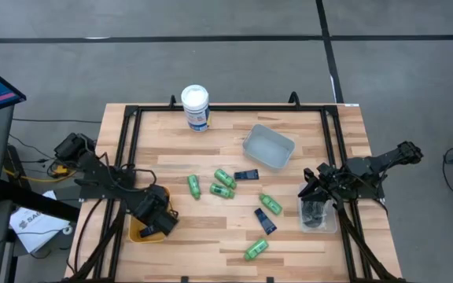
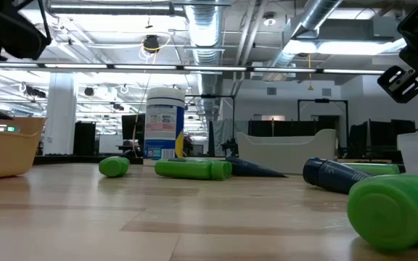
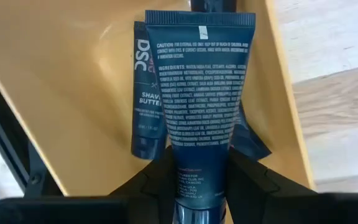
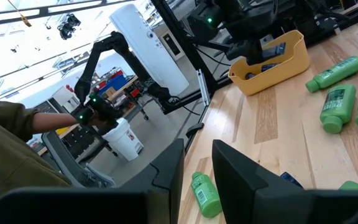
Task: Pick & Place Travel size toiletries
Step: Put the blue shave cream into the light orange bin
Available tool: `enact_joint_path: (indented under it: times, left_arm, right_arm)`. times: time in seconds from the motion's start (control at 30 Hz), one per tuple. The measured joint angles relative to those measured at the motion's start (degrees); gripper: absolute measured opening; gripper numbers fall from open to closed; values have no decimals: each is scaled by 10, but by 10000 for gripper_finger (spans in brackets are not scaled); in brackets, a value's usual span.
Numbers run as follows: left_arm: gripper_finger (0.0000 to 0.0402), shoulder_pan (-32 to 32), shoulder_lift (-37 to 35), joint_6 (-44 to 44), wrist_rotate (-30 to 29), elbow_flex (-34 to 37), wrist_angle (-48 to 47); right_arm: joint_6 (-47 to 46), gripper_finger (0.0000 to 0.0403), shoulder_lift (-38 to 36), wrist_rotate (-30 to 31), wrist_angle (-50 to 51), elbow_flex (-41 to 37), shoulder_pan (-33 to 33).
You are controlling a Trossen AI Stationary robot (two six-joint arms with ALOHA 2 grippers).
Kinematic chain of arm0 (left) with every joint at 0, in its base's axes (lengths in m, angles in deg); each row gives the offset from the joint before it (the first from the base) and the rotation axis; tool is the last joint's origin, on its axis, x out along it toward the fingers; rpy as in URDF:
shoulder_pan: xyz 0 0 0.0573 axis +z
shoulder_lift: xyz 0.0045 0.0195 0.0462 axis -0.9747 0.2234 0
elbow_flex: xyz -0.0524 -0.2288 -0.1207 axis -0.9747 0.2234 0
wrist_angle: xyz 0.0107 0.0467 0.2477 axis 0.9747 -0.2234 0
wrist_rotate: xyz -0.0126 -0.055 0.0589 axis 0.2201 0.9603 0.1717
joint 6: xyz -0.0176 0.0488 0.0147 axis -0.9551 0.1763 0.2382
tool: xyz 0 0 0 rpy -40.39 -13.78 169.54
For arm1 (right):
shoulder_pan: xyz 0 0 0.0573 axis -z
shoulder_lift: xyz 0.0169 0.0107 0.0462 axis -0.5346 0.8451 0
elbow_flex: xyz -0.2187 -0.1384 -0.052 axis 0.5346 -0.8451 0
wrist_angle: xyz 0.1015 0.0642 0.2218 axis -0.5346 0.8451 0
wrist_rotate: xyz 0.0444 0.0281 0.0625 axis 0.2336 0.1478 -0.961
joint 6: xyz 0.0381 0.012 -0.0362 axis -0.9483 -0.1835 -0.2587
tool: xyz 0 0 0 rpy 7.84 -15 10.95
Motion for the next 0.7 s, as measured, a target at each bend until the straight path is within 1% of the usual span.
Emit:
enact_joint_path:
  times: [0.17, 0.27, 0.4, 0.7]
  left_arm:
    - [106, 0, 0, 0, 0, 11, 11]
    - [117, 0, 0, 2, 0, 11, 15]
    - [145, 0, 0, 4, 0, 11, 16]
    - [223, 0, 0, 9, 0, 11, 40]
  right_arm:
    - [0, 76, 0, 0, 0, 0, 0]
    - [0, 76, 0, 0, 0, 0, 0]
    - [0, 76, 0, 0, 0, 0, 0]
    - [0, 76, 0, 0, 0, 0, 0]
